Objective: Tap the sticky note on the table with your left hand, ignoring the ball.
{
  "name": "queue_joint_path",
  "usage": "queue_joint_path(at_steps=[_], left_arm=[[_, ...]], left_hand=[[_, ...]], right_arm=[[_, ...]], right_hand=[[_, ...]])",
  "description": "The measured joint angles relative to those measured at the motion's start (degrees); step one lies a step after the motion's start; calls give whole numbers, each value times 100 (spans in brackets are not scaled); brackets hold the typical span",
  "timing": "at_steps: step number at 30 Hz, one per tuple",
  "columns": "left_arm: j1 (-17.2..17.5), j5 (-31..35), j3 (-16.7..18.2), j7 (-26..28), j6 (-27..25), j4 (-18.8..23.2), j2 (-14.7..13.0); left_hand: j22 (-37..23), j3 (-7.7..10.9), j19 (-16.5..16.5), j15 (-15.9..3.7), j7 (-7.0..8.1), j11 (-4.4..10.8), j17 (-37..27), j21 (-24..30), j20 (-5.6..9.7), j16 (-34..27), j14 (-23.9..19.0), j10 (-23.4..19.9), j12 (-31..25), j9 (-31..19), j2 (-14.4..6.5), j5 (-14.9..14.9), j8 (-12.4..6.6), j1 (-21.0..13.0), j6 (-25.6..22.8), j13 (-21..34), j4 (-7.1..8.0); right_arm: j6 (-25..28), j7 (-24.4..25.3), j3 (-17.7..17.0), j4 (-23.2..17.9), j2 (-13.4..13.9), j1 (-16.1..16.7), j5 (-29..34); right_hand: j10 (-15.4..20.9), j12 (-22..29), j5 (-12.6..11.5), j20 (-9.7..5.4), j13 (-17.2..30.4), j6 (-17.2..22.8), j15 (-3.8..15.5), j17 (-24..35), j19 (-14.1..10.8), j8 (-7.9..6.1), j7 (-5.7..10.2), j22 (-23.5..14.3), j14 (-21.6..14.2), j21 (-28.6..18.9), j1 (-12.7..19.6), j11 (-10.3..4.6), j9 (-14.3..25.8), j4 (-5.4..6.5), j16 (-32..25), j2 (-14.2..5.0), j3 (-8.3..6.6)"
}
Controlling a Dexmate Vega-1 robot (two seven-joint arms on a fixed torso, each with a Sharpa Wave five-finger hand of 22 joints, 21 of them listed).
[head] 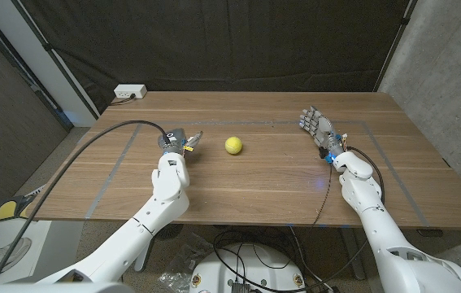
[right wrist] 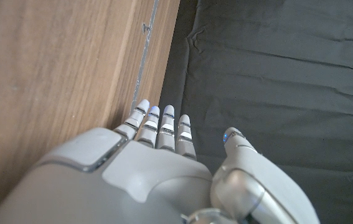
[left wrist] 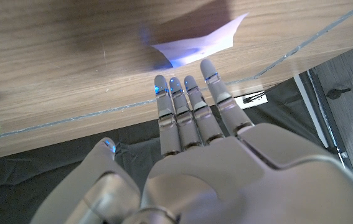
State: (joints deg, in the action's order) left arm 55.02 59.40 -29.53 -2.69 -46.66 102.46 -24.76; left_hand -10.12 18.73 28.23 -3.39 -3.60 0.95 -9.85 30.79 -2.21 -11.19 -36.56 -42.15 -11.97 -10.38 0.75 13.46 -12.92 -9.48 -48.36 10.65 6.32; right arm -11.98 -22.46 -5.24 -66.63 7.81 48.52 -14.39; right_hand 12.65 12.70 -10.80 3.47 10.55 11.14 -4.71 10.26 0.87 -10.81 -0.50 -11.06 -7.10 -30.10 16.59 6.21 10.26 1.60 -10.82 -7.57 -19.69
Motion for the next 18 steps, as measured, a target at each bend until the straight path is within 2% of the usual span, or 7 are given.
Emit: queue_joint_path(at_steps=[9, 18], left_arm=[[-82, 13, -80, -46, -25, -109, -2], [-145, 113, -150, -169, -180, -193, -2]], left_hand=[[-1, -24, 218, -45, -112, -38, -1, -30, 88, -33, -392, -334, 0, 0, 16, 0, -68, 13, -356, 1, 24], [27, -63, 320, -38, -114, -126, -1, -30, 108, -33, -552, -423, 0, 11, 44, 35, -68, -3, -479, 1, 32]], right_arm=[[-55, 30, -12, 32, -2, -9, 6], [-113, 64, -28, 39, -11, -8, 9]], right_hand=[[0, 0, 0, 0, 0, -21, 0, 0, 0, 0, -21, 0, 0, 0, -23, 0, 0, 24, 0, -24, 24], [0, 1, 0, -2, 0, -21, 0, 0, -2, 0, -21, 0, 0, 24, -25, 0, 0, 24, 0, -22, 24]])
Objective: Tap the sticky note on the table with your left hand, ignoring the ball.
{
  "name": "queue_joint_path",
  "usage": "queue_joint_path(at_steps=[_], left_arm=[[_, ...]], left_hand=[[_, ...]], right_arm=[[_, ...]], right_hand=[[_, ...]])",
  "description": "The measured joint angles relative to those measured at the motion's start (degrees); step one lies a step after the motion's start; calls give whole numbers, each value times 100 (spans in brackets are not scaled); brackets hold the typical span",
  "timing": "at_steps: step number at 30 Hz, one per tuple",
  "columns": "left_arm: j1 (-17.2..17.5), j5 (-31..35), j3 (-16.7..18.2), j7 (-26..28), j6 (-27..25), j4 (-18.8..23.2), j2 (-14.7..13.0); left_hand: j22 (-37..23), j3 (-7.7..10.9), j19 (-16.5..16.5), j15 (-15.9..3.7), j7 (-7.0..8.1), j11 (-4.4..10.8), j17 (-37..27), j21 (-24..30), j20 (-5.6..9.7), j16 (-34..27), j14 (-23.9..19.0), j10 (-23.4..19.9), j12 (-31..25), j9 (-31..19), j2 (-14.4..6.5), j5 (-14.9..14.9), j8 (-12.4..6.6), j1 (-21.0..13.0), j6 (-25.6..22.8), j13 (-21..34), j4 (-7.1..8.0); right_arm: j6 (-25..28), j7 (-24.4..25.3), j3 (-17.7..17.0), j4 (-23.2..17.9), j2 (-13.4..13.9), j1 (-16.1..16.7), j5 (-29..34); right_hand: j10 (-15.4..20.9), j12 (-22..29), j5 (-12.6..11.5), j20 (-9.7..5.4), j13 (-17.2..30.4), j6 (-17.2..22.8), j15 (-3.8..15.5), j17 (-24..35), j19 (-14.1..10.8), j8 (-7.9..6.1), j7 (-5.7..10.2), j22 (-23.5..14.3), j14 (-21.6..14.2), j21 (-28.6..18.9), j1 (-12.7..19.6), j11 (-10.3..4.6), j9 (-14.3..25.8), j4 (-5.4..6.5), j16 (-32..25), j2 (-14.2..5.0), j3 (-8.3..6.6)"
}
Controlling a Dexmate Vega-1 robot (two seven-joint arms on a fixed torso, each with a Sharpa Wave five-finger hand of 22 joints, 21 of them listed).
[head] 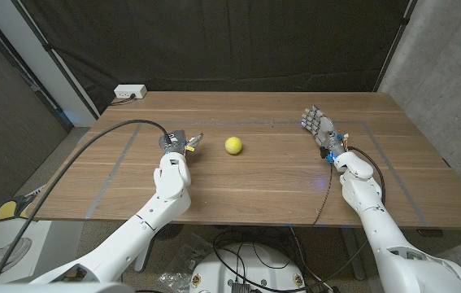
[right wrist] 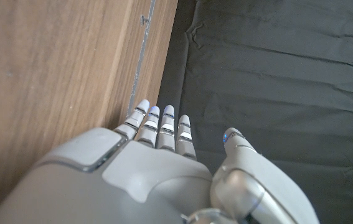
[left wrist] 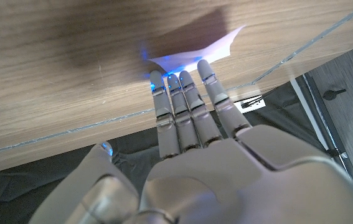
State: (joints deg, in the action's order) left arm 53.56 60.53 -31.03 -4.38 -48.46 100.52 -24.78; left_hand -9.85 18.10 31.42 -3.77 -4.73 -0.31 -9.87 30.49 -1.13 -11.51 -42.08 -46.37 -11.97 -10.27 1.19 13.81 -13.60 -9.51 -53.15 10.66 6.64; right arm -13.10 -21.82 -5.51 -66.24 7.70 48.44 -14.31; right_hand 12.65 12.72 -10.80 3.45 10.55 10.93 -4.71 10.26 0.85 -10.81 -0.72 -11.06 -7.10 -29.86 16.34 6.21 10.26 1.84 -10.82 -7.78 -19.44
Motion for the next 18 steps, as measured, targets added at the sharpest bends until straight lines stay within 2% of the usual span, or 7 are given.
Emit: queue_joint_path(at_steps=[2, 10, 15, 18], left_arm=[[-6, 24, -11, -32, -48, -11, -3], [-61, 80, -86, -225, -195, -59, -32], [-83, 102, -140, -266, -229, -74, -44], [-79, 218, -157, -362, -387, -73, -50]], left_hand=[[0, 0, 0, 9, -9, 0, 0, -35, 0, 0, -9, 0, 0, 2, 102, 8, 0, -8, -10, 0, 0], [-17, -16, 0, 9, -9, -11, 0, -84, 0, 0, -8, -75, 0, 1, 105, 10, 41, -11, -9, 0, 16], [-17, -47, 188, 39, 23, -35, 0, -106, -24, -37, -344, -378, -27, 3, 105, 10, 18, -11, -247, 1, 16], [-17, -47, 225, 51, 51, -51, 0, -106, -20, -38, -397, -439, -39, 4, 104, 10, -2, -10, -276, 1, 16]], right_arm=[[-13, 9, -1, -3, -2, 9, 1], [-48, 54, -2, -72, -4, 48, 5], [-54, 75, -2, -90, -4, 56, 5], [-54, 80, 4, -151, -3, 85, 5]], right_hand=[[0, 0, 0, -29, 0, 0, 0, 0, -29, 0, 0, 0, 0, 2, -21, 0, 0, 0, 0, 21, 0], [0, 3, 0, -30, 0, 0, 0, -10, -30, 0, 0, 0, 0, 2, -21, 0, 0, 0, 0, 21, 0], [0, 3, 0, -30, 0, 0, 0, -13, -30, 0, 0, 0, 0, 2, -21, 0, 0, 0, 0, 21, 0], [0, 3, 0, -30, 0, 0, 0, -13, -30, 0, 0, 0, 0, 2, -21, 0, 0, 0, 0, 21, 0]])
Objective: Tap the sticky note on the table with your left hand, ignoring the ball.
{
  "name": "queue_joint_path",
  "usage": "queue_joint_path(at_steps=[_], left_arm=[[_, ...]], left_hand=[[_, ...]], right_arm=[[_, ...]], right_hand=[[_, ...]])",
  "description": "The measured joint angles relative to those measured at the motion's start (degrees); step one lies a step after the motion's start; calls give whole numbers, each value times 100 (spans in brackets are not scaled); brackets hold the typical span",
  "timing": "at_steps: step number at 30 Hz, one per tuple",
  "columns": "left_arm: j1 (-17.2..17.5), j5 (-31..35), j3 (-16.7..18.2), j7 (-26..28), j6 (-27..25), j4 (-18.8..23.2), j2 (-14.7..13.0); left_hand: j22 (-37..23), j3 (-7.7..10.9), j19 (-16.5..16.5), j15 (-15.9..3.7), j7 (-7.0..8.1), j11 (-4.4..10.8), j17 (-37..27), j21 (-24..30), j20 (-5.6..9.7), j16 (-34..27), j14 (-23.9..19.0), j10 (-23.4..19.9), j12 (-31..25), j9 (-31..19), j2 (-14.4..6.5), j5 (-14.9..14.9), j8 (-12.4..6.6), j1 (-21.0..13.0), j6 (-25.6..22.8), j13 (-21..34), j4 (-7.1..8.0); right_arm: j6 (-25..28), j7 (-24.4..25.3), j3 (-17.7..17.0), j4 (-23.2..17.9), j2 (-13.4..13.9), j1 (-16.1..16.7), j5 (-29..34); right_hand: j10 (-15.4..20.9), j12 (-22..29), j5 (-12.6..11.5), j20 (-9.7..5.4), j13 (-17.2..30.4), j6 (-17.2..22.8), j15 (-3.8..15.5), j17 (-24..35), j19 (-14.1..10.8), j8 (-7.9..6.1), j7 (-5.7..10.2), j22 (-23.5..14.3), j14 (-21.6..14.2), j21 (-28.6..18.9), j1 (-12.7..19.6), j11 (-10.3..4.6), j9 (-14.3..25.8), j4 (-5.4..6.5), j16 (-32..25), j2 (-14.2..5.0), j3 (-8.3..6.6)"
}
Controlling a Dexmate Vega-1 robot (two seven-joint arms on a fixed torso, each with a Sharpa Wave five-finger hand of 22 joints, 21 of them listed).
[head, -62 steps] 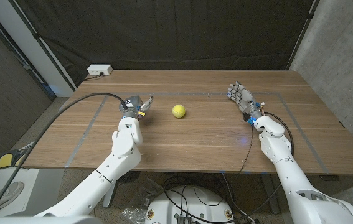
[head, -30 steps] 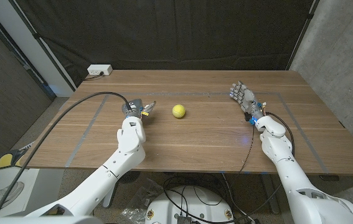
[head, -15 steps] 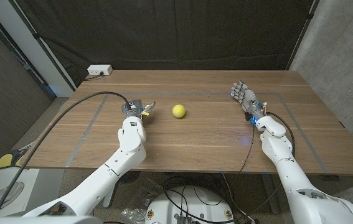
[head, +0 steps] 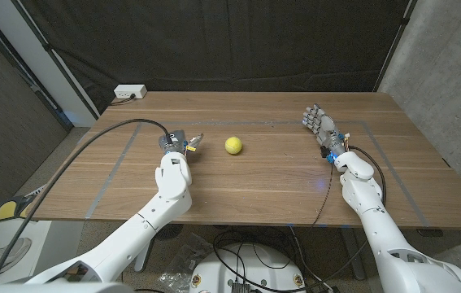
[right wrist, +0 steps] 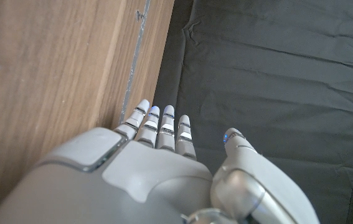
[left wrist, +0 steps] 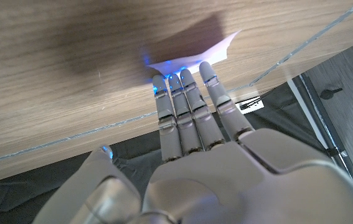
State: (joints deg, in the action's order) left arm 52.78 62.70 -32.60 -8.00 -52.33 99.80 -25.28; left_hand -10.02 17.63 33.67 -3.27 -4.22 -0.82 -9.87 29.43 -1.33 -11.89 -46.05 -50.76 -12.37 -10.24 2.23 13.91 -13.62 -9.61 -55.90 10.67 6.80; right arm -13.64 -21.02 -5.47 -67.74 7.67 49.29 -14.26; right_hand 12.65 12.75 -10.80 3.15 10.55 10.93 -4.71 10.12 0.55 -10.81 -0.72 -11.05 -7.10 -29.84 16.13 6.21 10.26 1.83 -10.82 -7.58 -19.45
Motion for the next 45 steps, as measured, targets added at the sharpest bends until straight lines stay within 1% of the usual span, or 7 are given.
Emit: queue_joint_path(at_steps=[9, 17, 26, 34, 38, 42, 45], left_arm=[[151, 151, -2, 109, -184, 66, -12], [233, 287, 26, 197, -390, 82, 8], [304, 382, 83, 376, -563, 53, 58], [418, 320, 199, 954, -484, 50, 145], [482, 277, 265, 1280, -416, 38, 210], [534, 209, 327, 1526, -350, -7, 267], [572, 154, 363, 1686, -314, -42, 298]], left_hand=[[0, -19, 31, 1, 0, 2, 0, -41, -31, 40, 2, 2, 36, -1, -45, 0, 1, 44, 0, 0, 19], [1, -23, -144, -3, -115, 20, 0, -242, -200, 156, 438, 396, 196, -31, -50, 29, 216, 37, 232, 1, 23], [-26, -47, -393, -11, 58, 134, -1, -444, -349, 194, 956, 972, 244, -42, -91, 50, 309, -4, 906, 1, 48], [-26, -63, -391, -11, 64, 123, -15, -487, -412, 149, 956, 920, 194, -42, -131, 50, 279, -43, 838, 1, 64], [-26, -63, -239, -35, 13, 71, -11, -487, -511, 104, 718, 723, 110, -42, -130, 50, 155, -43, 577, 14, 63], [-25, -63, -87, 20, -81, -19, 2, -487, -479, 60, 573, 573, 66, -42, -130, 50, 131, -43, 449, -2, 63], [-25, -63, -71, -10, -83, 24, 2, -487, -481, 60, 499, 484, 66, -42, -130, 50, 96, -42, 308, -2, 63]], right_arm=[[7, 12, 41, -47, 2, 14, 2], [31, 26, 76, -75, 1, 15, 15], [63, 43, 108, -91, -3, 16, 27], [67, 58, 115, -85, -17, -6, 35], [68, 67, 118, -72, -20, -21, 40], [69, 84, 121, -63, -22, -33, 48], [73, 94, 123, -57, -23, -36, 54]], right_hand=[[0, 0, 0, 0, 0, 0, 0, 0, 0, 0, 0, 0, 0, 0, 0, 0, 0, 0, 0, 0, 0], [0, 0, 0, 0, 0, 0, 0, 1, 0, 0, 0, 0, 0, 0, -1, 0, 0, 0, 0, 1, 0], [0, 0, 0, 1, 0, 0, 0, 1, 0, 0, 0, 0, 0, 0, -23, 0, 0, 0, 0, 23, 0], [0, 1, 0, 0, 0, 0, 0, 1, 1, 0, 0, 0, 0, -1, -23, 0, 0, 0, 0, 23, 0], [0, 1, 0, 1, 0, 1, -13, 1, 0, 0, 0, 0, -13, -1, -23, 0, 0, 0, 0, 23, 0], [0, 1, 0, 1, 0, 1, -30, 1, 1, 0, 0, 0, -31, -1, -23, 0, 0, 0, 0, 23, 0], [0, 1, 0, 1, 0, 1, -3, 2, 0, 0, 0, 0, -61, -1, -23, 0, 0, 0, 0, 23, 0]])
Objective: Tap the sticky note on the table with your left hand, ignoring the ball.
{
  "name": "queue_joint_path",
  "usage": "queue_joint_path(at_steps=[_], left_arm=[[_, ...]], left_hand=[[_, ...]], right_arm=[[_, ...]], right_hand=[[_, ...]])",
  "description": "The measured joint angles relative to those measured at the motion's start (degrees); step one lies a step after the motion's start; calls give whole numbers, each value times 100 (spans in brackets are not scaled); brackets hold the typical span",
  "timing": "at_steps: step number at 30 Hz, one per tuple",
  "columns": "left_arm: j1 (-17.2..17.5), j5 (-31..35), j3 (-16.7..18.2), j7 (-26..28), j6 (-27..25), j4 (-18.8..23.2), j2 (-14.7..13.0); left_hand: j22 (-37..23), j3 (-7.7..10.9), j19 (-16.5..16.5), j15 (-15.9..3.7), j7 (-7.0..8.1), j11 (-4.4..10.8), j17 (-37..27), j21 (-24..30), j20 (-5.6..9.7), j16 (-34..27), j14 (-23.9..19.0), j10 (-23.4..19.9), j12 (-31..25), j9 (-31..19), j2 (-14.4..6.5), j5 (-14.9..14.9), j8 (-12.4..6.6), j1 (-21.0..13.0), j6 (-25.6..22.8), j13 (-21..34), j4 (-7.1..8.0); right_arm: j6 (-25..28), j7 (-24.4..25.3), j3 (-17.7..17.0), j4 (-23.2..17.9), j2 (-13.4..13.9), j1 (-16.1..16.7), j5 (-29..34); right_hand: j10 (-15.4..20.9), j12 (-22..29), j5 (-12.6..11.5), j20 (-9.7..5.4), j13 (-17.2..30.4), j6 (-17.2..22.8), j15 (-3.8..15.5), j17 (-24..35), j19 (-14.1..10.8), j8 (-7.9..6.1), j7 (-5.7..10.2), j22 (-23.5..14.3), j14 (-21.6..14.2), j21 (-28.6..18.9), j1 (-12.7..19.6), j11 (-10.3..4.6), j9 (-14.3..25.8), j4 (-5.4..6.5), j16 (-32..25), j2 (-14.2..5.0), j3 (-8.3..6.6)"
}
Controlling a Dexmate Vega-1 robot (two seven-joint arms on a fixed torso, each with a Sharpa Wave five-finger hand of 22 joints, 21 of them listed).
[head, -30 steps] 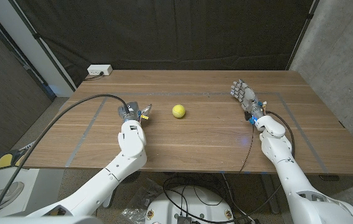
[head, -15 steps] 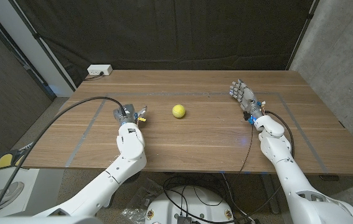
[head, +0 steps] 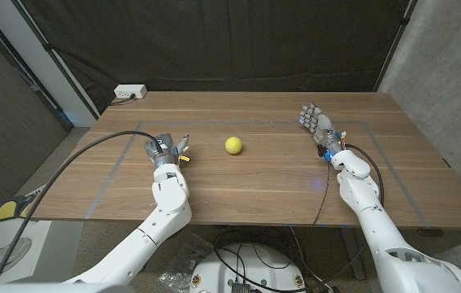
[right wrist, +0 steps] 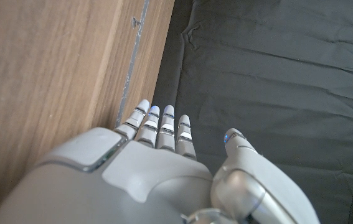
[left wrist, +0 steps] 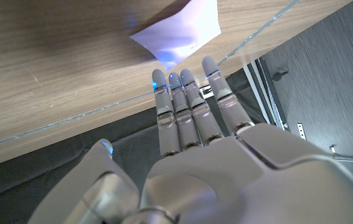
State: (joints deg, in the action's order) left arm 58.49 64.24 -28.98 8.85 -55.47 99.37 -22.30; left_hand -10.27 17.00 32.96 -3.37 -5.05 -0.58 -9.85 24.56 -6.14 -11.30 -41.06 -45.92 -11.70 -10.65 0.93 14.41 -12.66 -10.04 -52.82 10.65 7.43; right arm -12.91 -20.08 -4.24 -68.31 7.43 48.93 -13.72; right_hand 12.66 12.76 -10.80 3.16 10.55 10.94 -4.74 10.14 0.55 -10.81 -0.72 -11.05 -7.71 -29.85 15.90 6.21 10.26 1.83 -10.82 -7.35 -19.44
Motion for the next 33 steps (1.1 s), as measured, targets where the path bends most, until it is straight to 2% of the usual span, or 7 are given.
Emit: queue_joint_path(at_steps=[5, 13, 21, 24, 33], left_arm=[[36, -47, 25, 344, 54, -52, 37], [56, -91, 44, 505, 42, -177, 89], [-79, -103, -77, 98, -60, -239, -20], [-133, -104, -129, -95, -85, -256, -72], [-274, -68, -253, -536, -157, -305, -194]], left_hand=[[0, -16, 20, -32, 12, 89, 0, 0, 20, -39, -171, -169, -45, 0, -15, -28, -31, -15, -175, 13, 16], [0, -40, 20, -31, -10, 17, 0, -22, 20, -10, -126, -156, -9, 0, -16, -28, -5, -16, -129, 0, -9], [1, -42, -26, -63, 3, 17, -1, -128, -10, 77, 49, 19, 70, -1, -50, -28, 81, -49, 31, 1, -7], [1, -88, -133, -41, 48, 17, -1, -194, 45, 96, 187, 91, 91, 0, -34, -28, 106, -34, 141, 1, -9], [-21, -105, -137, -31, 63, 40, -1, -238, 51, 96, 213, 132, 107, 15, 18, -28, 140, 18, 159, 1, 9]], right_arm=[[5, 9, 1, 4, -4, -1, 6], [13, 37, 6, 4, -8, -3, 27], [23, 59, 8, -41, -8, 5, 39], [30, 71, 8, -58, -6, 14, 42], [32, 87, 6, -80, 0, 25, 45]], right_hand=[[0, 0, 0, 0, 0, 0, 0, 0, 0, 0, 0, 0, 0, 0, 0, 0, 0, 0, 0, 0, 0], [0, 0, 0, 0, 0, 0, 0, 0, 0, 0, 0, 0, 0, 0, 0, 0, 0, 0, 0, 0, 0], [0, 0, 0, 0, 0, -26, 1, 0, 0, 0, -26, 0, 1, 40, 0, 0, 0, 0, 0, 0, 0], [0, 0, 0, 0, 0, -31, 1, 0, 0, 0, -31, 0, 1, 40, 0, 0, 0, 0, 0, 0, 0], [0, -27, 0, 0, 0, -31, 1, 0, 0, 0, -31, 0, 1, 40, 0, 0, 0, 0, 0, 0, 0]])
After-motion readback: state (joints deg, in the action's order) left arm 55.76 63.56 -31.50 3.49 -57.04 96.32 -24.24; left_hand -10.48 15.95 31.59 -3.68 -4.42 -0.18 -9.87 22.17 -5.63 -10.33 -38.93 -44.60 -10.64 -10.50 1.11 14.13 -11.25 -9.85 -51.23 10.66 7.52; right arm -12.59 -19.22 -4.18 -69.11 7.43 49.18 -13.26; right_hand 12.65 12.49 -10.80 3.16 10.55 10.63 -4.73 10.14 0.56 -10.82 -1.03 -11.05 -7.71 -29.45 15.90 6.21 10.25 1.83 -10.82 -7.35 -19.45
